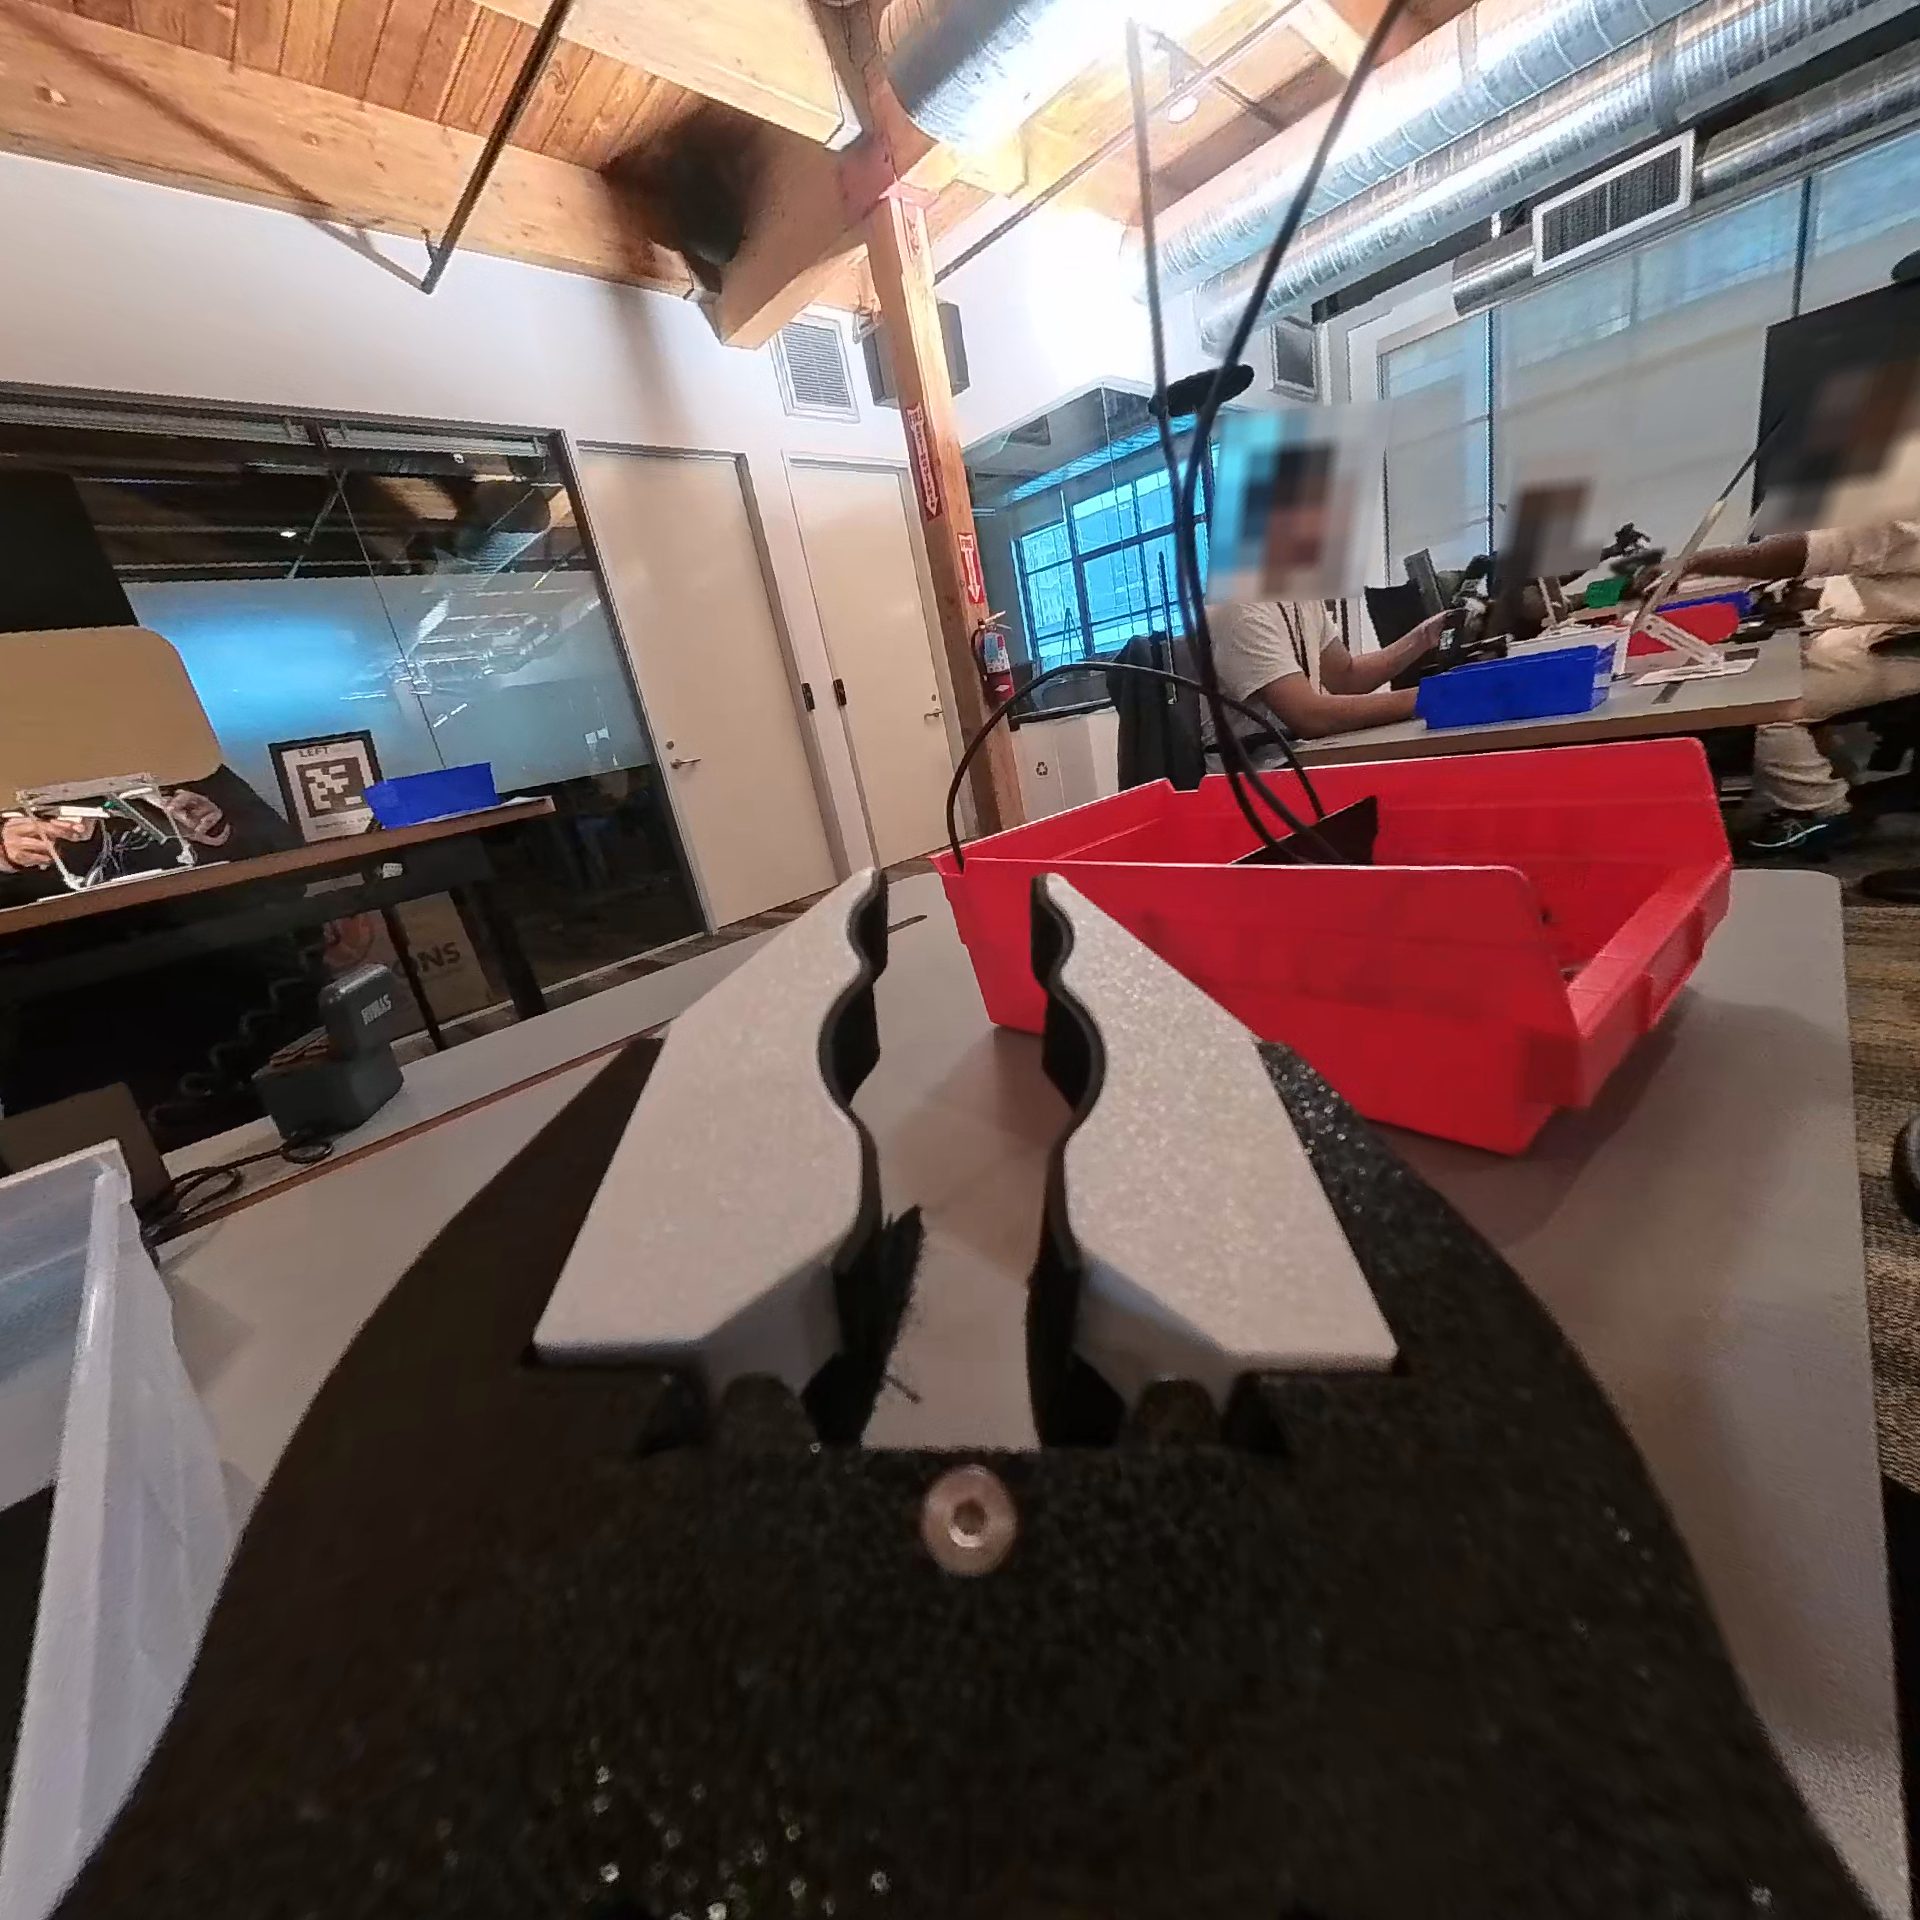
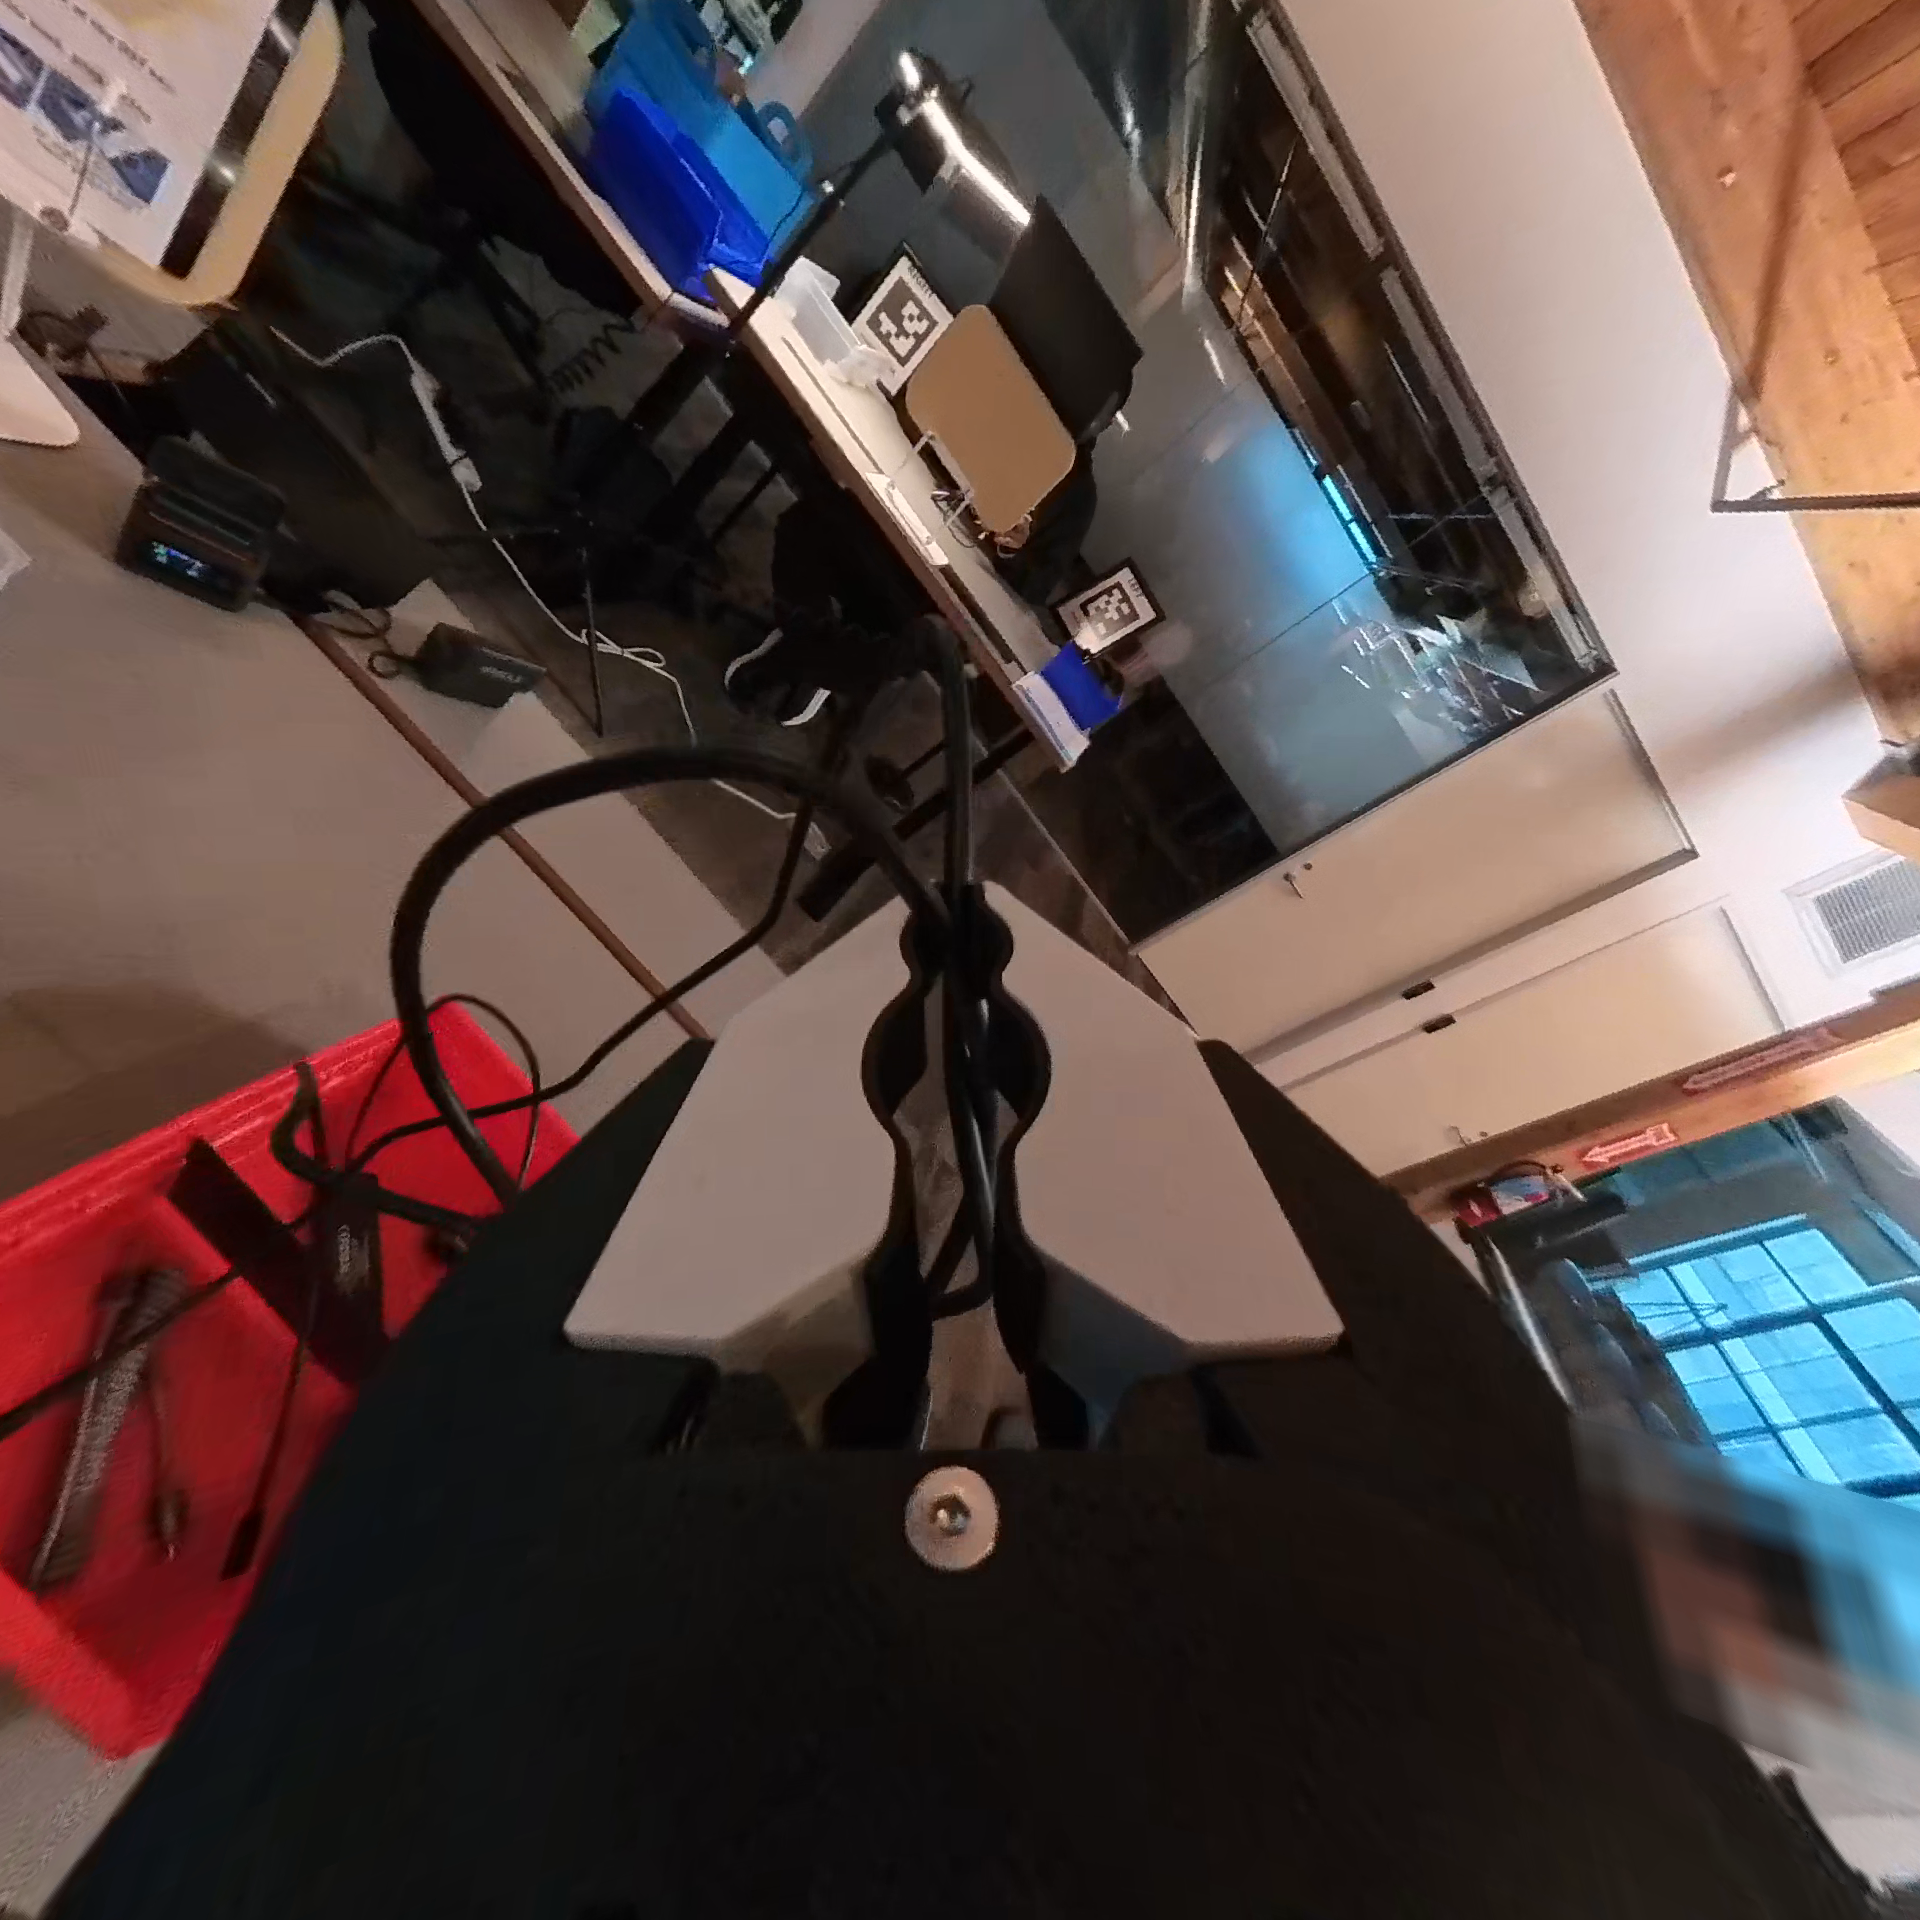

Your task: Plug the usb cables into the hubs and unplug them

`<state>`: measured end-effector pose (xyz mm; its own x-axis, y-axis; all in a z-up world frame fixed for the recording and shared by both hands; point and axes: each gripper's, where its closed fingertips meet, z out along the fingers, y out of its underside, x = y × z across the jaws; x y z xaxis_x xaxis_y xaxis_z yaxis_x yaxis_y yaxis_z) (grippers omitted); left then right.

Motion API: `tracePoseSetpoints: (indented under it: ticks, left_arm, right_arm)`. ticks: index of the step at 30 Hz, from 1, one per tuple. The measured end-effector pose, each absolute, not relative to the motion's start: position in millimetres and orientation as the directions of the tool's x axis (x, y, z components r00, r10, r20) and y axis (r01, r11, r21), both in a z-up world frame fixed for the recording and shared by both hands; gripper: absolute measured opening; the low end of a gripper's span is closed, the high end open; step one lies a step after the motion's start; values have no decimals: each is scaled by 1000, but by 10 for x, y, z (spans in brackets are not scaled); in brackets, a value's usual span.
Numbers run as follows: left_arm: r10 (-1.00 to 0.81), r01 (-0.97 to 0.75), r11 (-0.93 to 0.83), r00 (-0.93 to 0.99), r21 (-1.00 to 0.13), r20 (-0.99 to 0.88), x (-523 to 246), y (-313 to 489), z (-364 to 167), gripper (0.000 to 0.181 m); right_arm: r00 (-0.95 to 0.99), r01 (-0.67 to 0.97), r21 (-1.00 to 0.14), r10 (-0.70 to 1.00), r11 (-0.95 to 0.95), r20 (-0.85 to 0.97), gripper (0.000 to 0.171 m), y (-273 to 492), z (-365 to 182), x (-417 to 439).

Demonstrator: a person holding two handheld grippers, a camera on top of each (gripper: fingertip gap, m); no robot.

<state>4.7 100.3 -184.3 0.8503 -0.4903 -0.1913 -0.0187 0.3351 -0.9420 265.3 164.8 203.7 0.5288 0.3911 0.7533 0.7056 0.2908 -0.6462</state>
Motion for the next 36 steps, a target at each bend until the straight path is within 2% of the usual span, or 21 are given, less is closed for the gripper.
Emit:
tracePoseSetpoints:
  ticks: [7, 15, 21, 28, 31, 36]
  left_arm:
    - [-494, -17, 335, 848, -942, -191, 49, 997, -1841, 24]
    - [-496, -20, 333, 846, -943, -194, 53, 996, -1843, 23]
    - [-500, -20, 332, 844, -943, -194, 57, 996, -1843, 22]
    - [-498, -20, 334, 845, -942, -195, 55, 995, -1840, 22]
    - [-497, -19, 336, 846, -942, -194, 52, 993, -1836, 22]
    - [-497, -18, 337, 846, -941, -194, 50, 992, -1832, 21]
  right_arm:
    - [420, 679, -644, 533, 353, 735, 2, 1464, 1513, 2612]
    - [216, 740, -557, 651, 377, 728, 2, 1381, 768, 2605]
    - [122, 787, -470, 648, 399, 752, 2, 1377, 260, 2619]
    - [-43, 903, -139, 405, 408, 913, 1, 1514, -370, 2535]
    - [-165, 905, -6, 365, 426, 916, 2, 1520, -917, 2386]
    - [-414, 858, 290, 236, 424, 879, 2, 1571, -1765, 2250]
